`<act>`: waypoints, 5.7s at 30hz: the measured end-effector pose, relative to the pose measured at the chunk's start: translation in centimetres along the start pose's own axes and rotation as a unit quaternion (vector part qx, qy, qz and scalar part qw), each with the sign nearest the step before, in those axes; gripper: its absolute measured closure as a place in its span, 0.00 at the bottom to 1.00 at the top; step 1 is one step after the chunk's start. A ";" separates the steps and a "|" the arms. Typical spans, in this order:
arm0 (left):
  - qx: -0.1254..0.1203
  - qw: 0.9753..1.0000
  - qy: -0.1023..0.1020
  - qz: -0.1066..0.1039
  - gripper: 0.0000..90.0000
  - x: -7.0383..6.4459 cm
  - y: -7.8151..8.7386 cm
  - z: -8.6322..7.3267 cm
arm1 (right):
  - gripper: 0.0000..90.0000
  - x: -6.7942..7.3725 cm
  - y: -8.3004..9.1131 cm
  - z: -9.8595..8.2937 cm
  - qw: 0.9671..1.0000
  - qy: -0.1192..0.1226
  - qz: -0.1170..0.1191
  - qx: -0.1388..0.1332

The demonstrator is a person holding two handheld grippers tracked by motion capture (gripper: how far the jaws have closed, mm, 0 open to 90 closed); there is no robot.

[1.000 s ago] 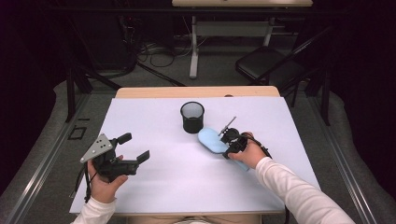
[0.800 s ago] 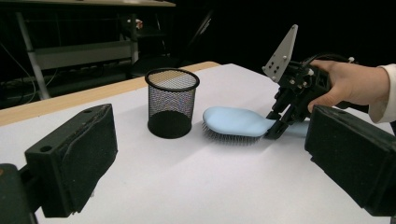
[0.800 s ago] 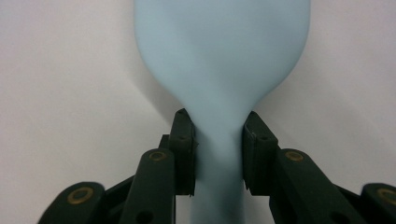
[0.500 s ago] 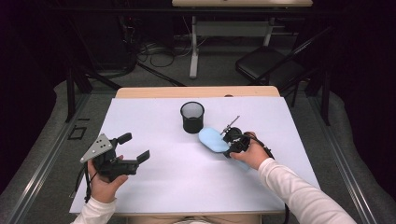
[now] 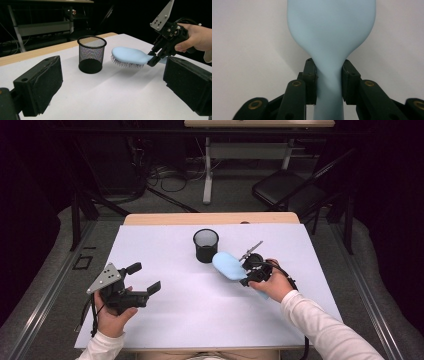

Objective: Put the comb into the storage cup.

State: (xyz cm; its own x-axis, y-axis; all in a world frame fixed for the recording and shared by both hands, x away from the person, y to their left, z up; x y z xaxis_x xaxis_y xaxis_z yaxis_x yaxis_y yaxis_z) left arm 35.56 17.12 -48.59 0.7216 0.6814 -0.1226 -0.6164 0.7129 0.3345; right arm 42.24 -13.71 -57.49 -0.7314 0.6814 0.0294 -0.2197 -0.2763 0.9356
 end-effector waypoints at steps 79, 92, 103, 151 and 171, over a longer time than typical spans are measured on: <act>0.066 0.993 0.073 -0.067 0.01 0.1 -6.3 5.0 | 0.77 2.3 5.3 5.5 0.985 0.004 0.007 -0.172; 0.079 0.991 0.079 -0.078 0.01 -0.2 -7.7 5.8 | 0.77 2.8 5.8 5.9 0.981 0.009 0.003 -0.191; 0.079 0.991 0.076 -0.079 0.01 -0.5 -9.2 7.0 | 0.77 3.3 6.1 6.2 0.977 0.011 0.002 -0.213; 0.103 0.987 0.085 -0.092 0.01 -0.8 -13.4 9.7 | 0.77 4.4 7.6 7.3 0.956 0.007 0.031 -0.291; 0.112 0.985 0.083 -0.105 0.04 -2.0 -14.8 9.7 | 0.77 4.7 7.9 7.5 0.954 0.009 0.034 -0.297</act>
State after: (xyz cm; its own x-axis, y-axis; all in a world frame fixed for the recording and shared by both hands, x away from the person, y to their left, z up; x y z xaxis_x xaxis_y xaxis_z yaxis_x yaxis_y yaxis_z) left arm 46.27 3.59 -44.26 0.7522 0.5545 -0.3559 -0.3610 0.7987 0.4815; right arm 41.93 -7.57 -47.31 -0.7664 0.6383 0.0722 -0.4950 -0.6586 0.5667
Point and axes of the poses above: each handheld gripper's, and its own axes: y roughly backward along the jaws, z roughly out of its top, x roughly to its left, the point moved 9 cm from there along -y, roughly forward along the jaws, and after that the axes turned 6 degrees about x, right-handed, at the moved point
